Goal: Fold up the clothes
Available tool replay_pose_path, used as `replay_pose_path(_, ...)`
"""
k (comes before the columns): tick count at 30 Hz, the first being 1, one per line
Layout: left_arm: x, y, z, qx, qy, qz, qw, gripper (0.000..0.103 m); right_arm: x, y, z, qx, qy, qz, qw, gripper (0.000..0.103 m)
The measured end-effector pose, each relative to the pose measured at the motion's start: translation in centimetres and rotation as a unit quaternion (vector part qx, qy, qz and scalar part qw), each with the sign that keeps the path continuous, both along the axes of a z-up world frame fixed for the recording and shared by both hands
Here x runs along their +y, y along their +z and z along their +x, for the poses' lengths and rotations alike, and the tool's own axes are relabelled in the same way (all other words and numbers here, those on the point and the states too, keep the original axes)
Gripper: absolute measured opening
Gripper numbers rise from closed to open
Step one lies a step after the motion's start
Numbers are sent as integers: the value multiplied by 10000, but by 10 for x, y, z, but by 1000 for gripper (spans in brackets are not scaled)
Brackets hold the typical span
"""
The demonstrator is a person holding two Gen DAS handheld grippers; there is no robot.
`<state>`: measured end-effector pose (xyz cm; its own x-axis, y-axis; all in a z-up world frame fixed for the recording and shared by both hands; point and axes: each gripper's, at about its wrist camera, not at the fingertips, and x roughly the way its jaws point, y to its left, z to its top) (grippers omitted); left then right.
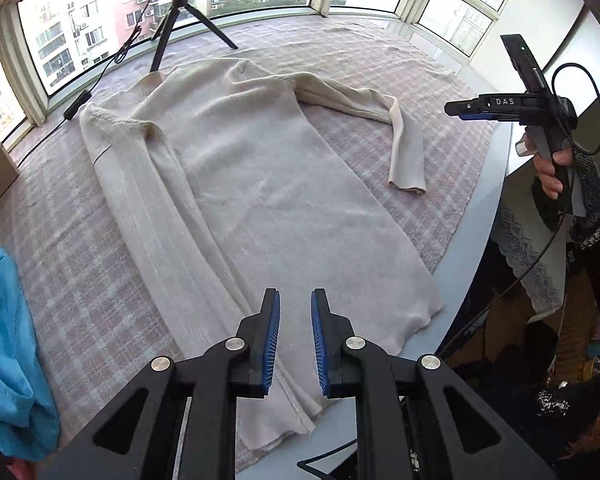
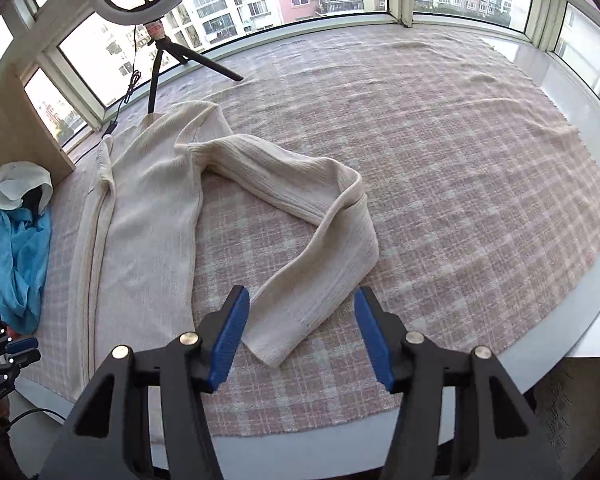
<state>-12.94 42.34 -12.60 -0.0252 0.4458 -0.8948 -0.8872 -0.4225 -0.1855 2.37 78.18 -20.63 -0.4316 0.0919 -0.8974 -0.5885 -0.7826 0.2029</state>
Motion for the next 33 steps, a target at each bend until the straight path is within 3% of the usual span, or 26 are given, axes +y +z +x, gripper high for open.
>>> replay_pose_path(6,138,-36,26,-259,-1101,90,9935,20,39,8,-5,197,-406,-94,9989,53)
replay_pose_path(10,194,-67,48,258,-1560,-253,9871,25,48,30,-1,192,-524,132,9984,53)
replay_pose_path(12,213,-80,52,312,-1667,-323,9850,25,52,42,2,201,-612,233,9977,53)
replay_pose_path(14,217,-69,63,223,-1817,-115,9830,22,57,56,9,253,-687,241,9970,53)
replay_pose_path(16,218,-51,77,113,-1981,163,9800,3,60,65,5,248,-629,338,9971,53)
replay_pose_path(18,220,-33,90,4,-2143,441,9758,3,64,71,-6,162,-507,487,9974,53)
replay_pose_path(23,220,14,126,-216,-2616,1124,9584,3,91,50,-68,-118,323,408,9986,53)
replay_pose_path(25,219,23,142,-197,-2834,1110,9523,3,95,34,-101,-222,660,249,9973,53)
replay_pose_path(33,214,-13,132,-720,-2525,458,9638,3,70,-50,-242,-426,1933,-172,9801,51)
